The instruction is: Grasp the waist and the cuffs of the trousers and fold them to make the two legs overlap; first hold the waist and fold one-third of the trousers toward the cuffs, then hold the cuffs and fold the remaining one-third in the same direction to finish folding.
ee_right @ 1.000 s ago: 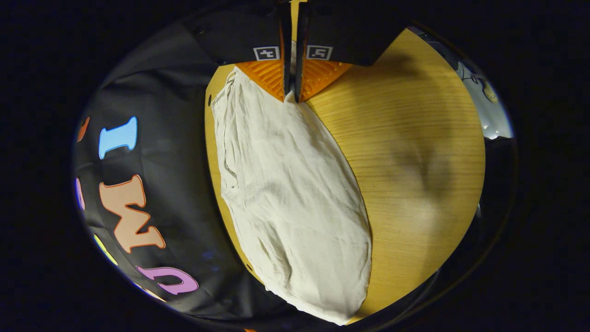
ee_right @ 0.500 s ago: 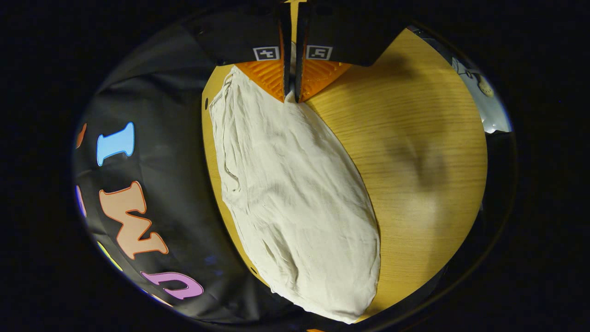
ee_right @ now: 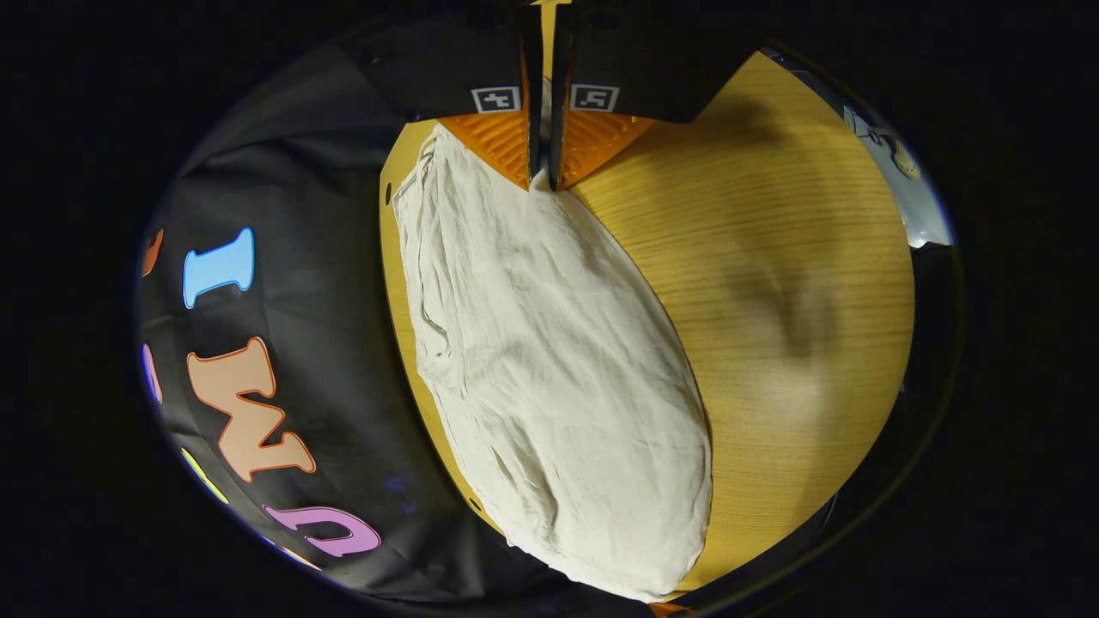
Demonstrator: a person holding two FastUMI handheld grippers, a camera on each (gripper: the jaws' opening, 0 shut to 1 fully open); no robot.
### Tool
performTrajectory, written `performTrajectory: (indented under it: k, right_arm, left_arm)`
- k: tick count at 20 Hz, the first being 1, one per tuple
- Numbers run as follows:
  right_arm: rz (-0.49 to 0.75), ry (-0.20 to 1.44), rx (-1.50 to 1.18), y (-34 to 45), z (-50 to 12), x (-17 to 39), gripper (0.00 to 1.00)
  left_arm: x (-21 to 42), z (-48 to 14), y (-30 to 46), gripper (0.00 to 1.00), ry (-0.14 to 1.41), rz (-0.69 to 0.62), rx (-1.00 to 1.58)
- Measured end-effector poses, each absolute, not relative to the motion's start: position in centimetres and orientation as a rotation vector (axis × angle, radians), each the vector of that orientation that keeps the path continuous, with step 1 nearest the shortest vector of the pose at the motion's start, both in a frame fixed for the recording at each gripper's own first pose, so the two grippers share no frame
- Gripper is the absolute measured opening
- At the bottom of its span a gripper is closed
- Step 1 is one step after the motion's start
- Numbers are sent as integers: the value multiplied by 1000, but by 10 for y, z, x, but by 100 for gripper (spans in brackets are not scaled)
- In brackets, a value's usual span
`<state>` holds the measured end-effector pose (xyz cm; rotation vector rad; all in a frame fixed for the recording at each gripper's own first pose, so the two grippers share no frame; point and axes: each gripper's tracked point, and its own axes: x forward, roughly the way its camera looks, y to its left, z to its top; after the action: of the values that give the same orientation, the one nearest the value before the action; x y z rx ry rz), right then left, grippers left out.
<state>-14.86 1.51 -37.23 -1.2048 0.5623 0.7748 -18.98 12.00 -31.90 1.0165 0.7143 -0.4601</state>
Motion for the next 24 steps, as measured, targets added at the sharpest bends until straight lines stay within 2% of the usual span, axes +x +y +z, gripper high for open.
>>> performTrajectory:
  k: [6, 9, 16, 17, 19, 20, 21, 22, 23, 24]
  right_arm:
    - [765, 559, -1209, 15, -371, -149, 7]
    - [758, 558, -1209, 16, -372, -148, 6]
    - [742, 554, -1210, 16, -371, -148, 7]
    - [739, 553, -1209, 15, -371, -149, 4]
    - [736, 552, -1207, 15, -371, -148, 7]
    - [734, 553, -1206, 15, -371, -147, 3]
    - [734, 553, -1205, 15, -371, -148, 6]
    - [733, 553, -1203, 15, -371, -148, 6]
    - [733, 553, -1203, 15, -371, -148, 6]
    - [733, 552, -1203, 16, -371, -148, 6]
  left_arm:
    - [-200, -346, 127, 97, 796, -548, 1081]
    - [-195, -349, 126, 96, 783, -580, 1126]
    - [-167, -360, 123, 82, 759, -636, 1221]
    - [-165, -362, 124, 80, 767, -646, 1221]
    - [-163, -367, 125, 70, 789, -654, 1225]
    - [-163, -371, 125, 59, 799, -659, 1227]
    - [-164, -371, 124, 53, 813, -664, 1232]
    - [-167, -373, 123, 42, 831, -674, 1232]
    - [-171, -374, 122, 37, 848, -681, 1230]
    - [-174, -376, 122, 25, 868, -691, 1227]
